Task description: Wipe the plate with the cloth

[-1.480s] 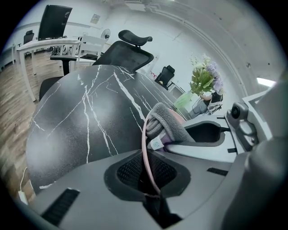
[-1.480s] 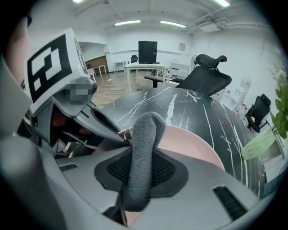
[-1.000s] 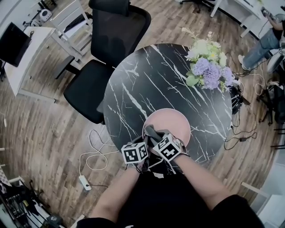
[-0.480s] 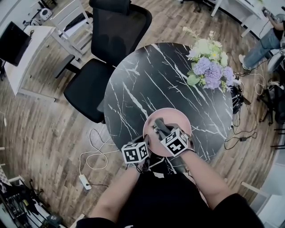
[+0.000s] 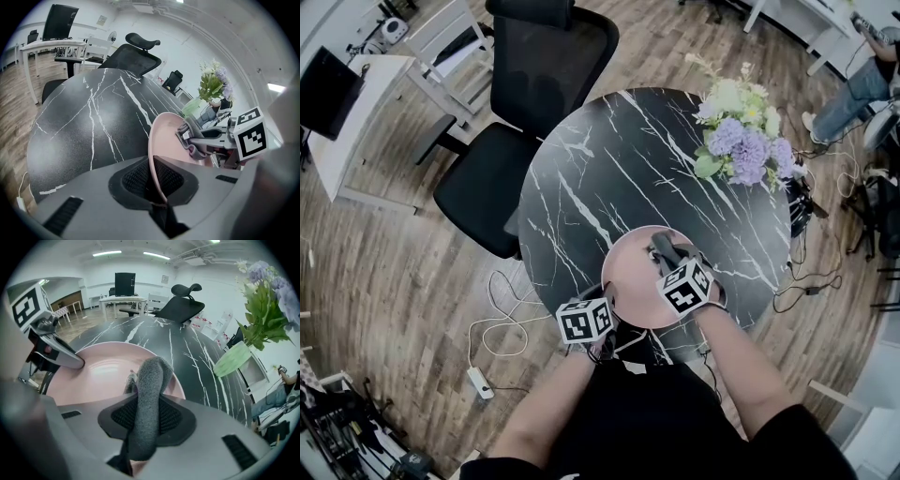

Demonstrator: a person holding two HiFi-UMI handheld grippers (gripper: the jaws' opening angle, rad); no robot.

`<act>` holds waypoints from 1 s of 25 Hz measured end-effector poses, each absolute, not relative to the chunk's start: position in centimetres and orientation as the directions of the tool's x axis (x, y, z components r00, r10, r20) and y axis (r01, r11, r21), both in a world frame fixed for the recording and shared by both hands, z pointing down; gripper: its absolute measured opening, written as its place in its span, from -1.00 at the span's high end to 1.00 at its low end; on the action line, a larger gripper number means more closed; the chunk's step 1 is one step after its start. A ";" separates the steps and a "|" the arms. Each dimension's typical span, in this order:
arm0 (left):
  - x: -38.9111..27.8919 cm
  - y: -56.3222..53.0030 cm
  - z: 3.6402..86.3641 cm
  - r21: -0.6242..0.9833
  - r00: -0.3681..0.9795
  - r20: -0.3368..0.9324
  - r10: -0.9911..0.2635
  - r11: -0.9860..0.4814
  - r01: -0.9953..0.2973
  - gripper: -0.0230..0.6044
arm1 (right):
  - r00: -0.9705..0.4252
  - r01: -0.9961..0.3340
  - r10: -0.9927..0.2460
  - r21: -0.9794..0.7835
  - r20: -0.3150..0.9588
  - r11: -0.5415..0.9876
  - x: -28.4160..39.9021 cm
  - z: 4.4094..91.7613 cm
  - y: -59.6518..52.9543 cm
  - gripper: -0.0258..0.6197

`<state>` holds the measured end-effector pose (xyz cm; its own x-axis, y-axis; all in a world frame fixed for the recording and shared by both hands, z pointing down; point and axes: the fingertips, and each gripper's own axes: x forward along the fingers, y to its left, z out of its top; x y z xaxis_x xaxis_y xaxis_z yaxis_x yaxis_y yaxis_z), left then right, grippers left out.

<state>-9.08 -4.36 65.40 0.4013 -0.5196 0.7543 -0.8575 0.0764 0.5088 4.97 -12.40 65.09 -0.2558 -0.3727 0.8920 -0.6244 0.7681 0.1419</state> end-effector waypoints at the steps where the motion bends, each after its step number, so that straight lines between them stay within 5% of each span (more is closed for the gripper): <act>1: -9.1 -4.4 65.4 0.508 0.401 0.755 -0.519 0.075 -0.858 0.79 | -0.238 -0.620 -0.385 0.166 0.892 0.767 5.3 65.1 -12.7 0.58; 8: -9.2 -4.4 65.4 0.503 0.398 0.754 -0.522 0.070 -0.862 0.79 | -0.165 -0.545 -0.450 0.299 0.878 0.783 6.7 65.0 -13.7 0.58; 17: -9.2 -4.4 65.4 0.491 0.390 0.762 -0.517 0.070 -0.868 0.79 | -0.153 -0.611 -0.566 0.373 0.810 0.698 8.3 63.0 -14.2 0.58; 25: -9.1 -4.4 65.1 0.476 0.371 0.768 -0.522 0.077 -0.876 0.79 | -0.323 -0.800 -0.546 0.085 0.773 0.593 6.9 60.5 -13.1 0.58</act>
